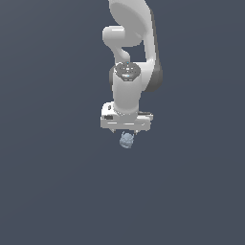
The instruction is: Pick up the object and move it to a goal position.
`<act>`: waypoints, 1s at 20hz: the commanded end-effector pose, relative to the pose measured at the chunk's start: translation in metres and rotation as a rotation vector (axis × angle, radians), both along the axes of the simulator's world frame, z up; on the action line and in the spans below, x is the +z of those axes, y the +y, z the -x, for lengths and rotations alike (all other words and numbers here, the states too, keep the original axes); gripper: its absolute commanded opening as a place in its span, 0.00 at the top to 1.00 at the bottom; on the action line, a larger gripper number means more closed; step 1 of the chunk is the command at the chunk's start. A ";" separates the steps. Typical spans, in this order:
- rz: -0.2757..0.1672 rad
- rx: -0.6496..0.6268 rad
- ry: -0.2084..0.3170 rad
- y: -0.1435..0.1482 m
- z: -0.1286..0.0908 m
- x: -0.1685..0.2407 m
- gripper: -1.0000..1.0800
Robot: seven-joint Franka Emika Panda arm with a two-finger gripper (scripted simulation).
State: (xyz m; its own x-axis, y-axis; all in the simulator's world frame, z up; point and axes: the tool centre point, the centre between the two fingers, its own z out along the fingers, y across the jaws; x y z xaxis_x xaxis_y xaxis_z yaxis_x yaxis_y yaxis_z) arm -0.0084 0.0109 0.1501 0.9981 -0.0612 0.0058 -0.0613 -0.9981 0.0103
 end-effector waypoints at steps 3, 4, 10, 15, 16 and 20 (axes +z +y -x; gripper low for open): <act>-0.005 -0.083 0.001 0.005 0.007 -0.020 0.04; -0.007 -0.105 0.002 0.006 0.009 -0.025 0.04; -0.010 -0.206 0.003 0.010 0.018 -0.047 0.04; -0.011 -0.252 0.004 0.012 0.023 -0.057 0.04; -0.011 -0.257 0.004 0.012 0.023 -0.058 0.04; -0.011 -0.259 0.004 0.013 0.024 -0.059 0.04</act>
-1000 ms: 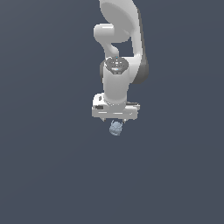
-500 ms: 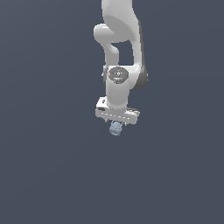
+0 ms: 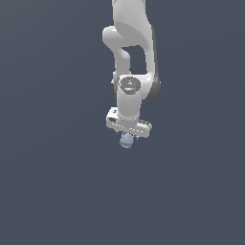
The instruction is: Pick up the object and move it to a goal position.
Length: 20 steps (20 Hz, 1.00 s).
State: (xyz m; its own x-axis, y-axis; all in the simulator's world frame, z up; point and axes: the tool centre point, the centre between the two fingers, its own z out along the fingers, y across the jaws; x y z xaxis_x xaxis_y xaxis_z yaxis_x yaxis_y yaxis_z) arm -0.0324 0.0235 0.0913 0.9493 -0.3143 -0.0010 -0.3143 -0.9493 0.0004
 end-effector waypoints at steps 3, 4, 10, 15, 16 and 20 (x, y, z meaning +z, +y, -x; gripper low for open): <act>0.000 0.000 0.000 0.000 0.000 -0.003 0.04; 0.000 -0.001 -0.001 0.000 0.000 -0.005 0.04; 0.000 -0.003 -0.001 0.000 0.001 -0.032 0.04; 0.000 -0.005 -0.001 0.000 0.001 -0.048 0.04; 0.000 -0.005 -0.001 0.000 0.001 -0.050 0.04; 0.000 -0.005 -0.001 0.000 0.000 -0.051 1.00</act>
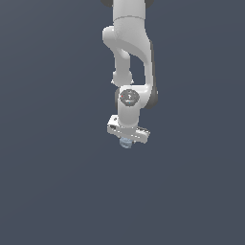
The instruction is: Pick up the object and move it to a goal position.
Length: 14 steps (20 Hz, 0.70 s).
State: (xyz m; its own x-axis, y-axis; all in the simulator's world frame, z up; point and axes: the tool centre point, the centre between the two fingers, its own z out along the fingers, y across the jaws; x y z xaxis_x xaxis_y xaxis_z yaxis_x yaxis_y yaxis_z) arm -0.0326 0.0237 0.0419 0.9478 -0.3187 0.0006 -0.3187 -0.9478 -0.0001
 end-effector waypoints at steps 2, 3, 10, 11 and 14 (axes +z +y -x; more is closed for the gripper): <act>0.000 0.000 0.001 0.000 0.000 -0.001 1.00; 0.000 0.000 0.001 0.000 0.000 -0.001 1.00; 0.000 0.000 -0.001 0.000 -0.001 0.000 1.00; 0.000 0.000 -0.001 -0.001 -0.001 0.001 1.00; 0.000 0.000 -0.001 -0.006 -0.001 0.008 1.00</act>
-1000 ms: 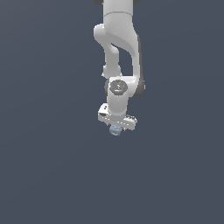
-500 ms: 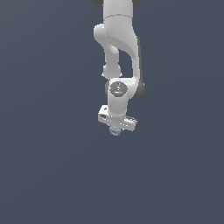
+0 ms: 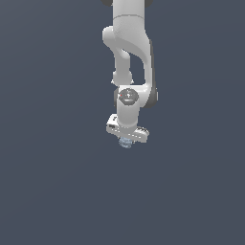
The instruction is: Pick up the object and move it to a goal position.
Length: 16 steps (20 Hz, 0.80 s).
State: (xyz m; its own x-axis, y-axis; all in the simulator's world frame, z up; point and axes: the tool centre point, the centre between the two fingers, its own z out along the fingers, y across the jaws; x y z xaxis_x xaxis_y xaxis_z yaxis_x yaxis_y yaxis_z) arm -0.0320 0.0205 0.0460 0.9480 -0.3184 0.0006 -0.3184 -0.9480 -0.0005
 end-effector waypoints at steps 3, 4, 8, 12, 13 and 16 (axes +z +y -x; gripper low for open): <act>0.000 -0.001 -0.001 -0.012 -0.002 0.016 1.00; 0.000 -0.001 -0.001 -0.016 -0.003 0.021 1.00; -0.001 -0.001 -0.001 -0.037 -0.006 0.047 1.00; -0.001 -0.001 -0.001 -0.063 -0.010 0.082 1.00; -0.001 -0.001 -0.001 -0.070 -0.011 0.091 1.00; -0.001 -0.001 -0.001 -0.093 -0.015 0.120 1.00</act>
State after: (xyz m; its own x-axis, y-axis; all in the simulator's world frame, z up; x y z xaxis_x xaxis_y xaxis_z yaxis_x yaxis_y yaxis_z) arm -0.0184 -0.0609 0.1514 0.9476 -0.3195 0.0010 -0.3195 -0.9476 -0.0014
